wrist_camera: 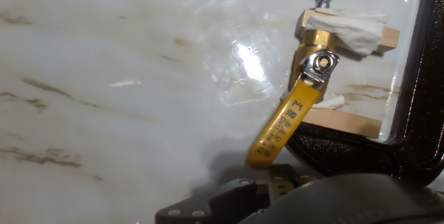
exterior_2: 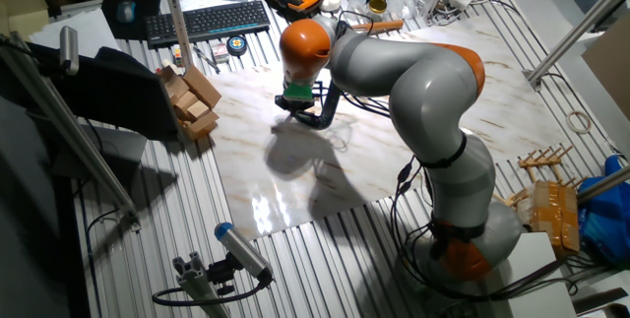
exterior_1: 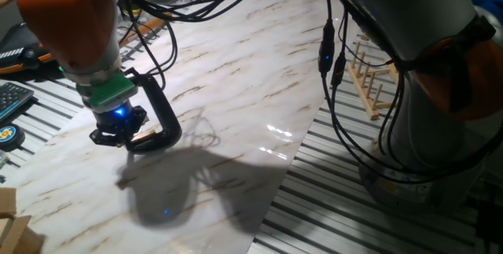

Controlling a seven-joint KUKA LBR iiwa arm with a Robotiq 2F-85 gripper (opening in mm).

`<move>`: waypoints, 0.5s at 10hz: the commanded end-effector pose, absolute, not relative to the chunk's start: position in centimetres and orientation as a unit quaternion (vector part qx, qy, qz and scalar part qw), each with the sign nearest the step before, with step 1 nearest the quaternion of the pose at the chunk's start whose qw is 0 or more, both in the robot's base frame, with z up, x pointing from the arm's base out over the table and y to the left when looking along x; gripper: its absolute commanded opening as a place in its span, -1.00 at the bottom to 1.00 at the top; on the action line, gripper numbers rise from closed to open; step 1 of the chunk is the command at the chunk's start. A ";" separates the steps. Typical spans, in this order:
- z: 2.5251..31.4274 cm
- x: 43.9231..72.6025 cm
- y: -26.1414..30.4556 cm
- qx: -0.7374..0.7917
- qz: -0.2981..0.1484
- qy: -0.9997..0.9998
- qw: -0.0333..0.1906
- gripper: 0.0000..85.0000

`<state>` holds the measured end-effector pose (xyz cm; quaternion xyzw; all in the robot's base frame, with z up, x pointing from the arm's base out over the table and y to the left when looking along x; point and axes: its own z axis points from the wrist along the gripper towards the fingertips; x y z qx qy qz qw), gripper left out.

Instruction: Turn off the water tap

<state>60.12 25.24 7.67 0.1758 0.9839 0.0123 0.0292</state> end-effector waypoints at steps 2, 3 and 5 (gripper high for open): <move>7.6 60.5 25.5 0.180 0.011 0.983 0.030 -1.00; 7.4 60.6 25.5 0.184 0.010 0.982 0.032 -1.00; 7.4 61.0 25.5 0.199 0.011 0.979 0.032 -1.00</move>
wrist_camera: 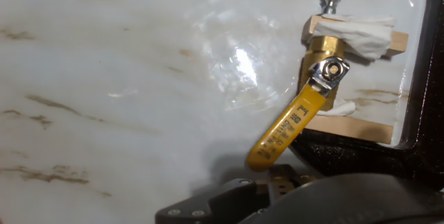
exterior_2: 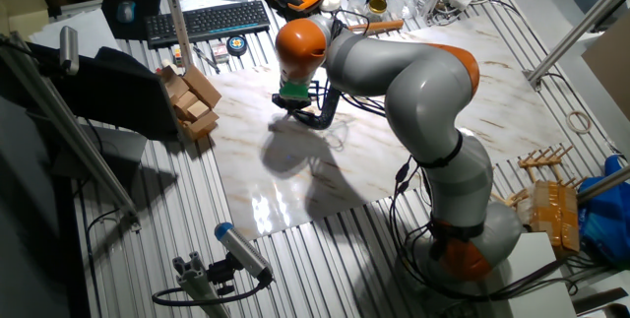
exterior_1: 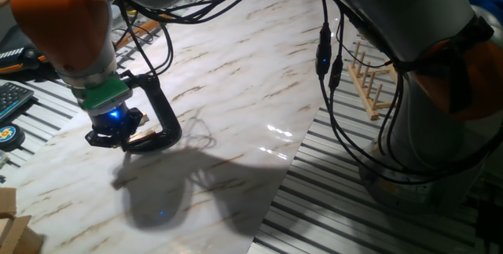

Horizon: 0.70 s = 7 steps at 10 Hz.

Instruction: Turn off the water tap

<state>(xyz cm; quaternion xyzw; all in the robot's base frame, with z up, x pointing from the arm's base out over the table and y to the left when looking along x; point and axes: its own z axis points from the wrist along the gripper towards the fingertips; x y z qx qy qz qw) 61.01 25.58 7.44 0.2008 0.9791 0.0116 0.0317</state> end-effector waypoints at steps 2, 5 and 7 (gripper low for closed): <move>7.5 61.3 25.7 0.215 0.015 0.976 0.029 -1.00; 7.6 61.7 26.0 0.227 0.015 0.973 0.030 -1.00; 7.8 62.0 26.3 0.232 0.014 0.972 0.030 -1.00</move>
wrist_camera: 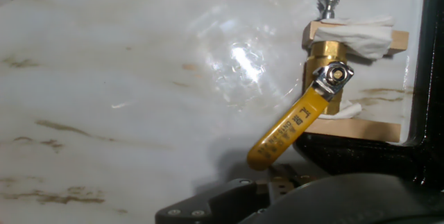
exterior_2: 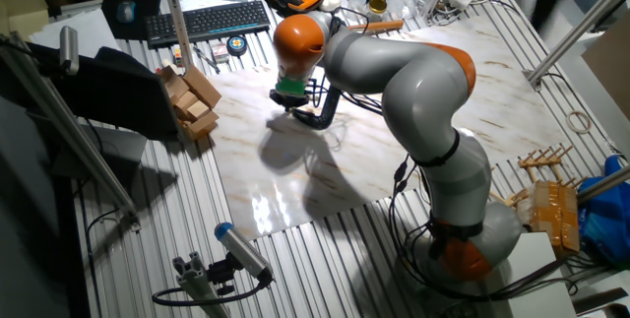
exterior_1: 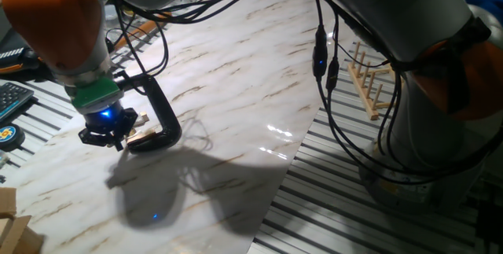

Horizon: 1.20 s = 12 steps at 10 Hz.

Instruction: Turn off the water tap

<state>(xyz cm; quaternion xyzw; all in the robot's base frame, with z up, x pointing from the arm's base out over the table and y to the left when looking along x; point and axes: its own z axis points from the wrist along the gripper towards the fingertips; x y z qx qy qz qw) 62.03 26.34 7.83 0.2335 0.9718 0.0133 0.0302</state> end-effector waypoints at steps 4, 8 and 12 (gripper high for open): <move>7.7 62.6 26.7 0.247 0.010 0.968 0.034 -1.00; 7.6 63.1 26.7 0.283 0.009 0.958 0.038 -1.00; 7.5 63.6 26.9 0.313 0.011 0.949 0.042 -1.00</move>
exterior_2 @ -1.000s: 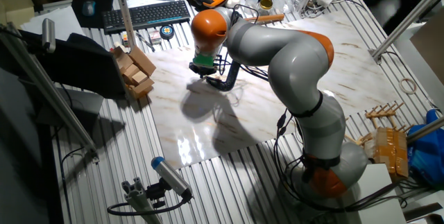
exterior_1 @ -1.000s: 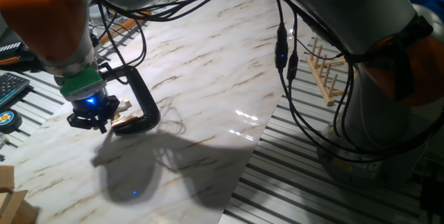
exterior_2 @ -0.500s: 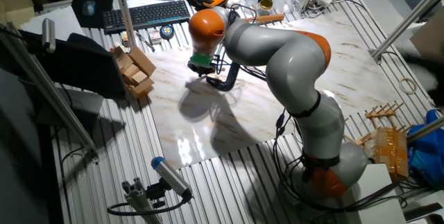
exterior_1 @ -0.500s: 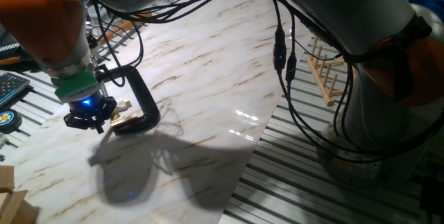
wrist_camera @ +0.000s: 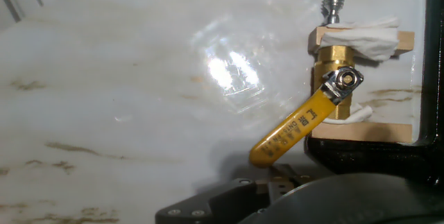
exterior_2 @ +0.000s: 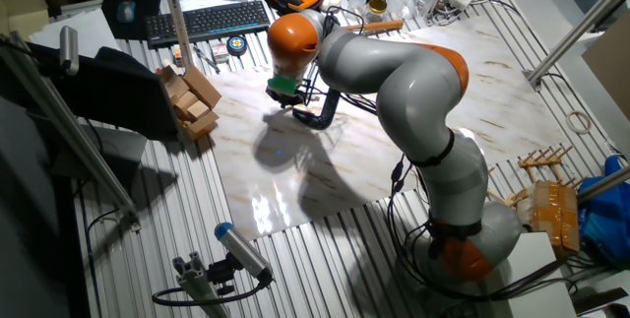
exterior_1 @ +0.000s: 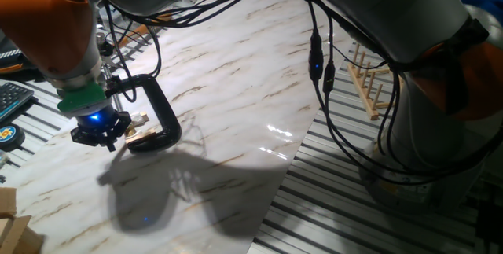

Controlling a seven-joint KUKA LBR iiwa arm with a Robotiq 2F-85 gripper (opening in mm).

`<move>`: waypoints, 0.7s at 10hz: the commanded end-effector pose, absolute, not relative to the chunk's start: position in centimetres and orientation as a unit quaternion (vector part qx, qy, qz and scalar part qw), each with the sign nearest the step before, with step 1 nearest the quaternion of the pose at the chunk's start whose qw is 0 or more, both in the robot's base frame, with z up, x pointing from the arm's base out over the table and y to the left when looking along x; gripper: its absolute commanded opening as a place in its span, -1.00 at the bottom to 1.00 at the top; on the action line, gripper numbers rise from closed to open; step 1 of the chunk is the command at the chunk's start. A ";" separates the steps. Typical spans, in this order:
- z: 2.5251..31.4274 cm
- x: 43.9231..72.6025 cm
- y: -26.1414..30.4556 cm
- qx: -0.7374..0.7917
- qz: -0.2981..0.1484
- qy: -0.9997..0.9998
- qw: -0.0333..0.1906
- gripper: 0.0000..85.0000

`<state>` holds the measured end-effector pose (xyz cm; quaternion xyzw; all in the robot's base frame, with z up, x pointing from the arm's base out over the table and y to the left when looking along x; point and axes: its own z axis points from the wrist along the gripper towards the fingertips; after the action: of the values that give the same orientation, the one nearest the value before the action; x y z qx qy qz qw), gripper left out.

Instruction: Turn off the water tap

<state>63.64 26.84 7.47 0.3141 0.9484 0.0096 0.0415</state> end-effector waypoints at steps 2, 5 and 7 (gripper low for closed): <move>7.5 63.9 26.9 0.322 0.006 0.946 0.040 -1.00; 7.4 64.3 26.9 0.343 0.004 0.939 0.039 -1.00; 7.4 64.6 27.0 0.354 0.000 0.934 0.038 -1.00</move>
<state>64.58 26.98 7.41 0.3541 0.9344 0.0006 0.0378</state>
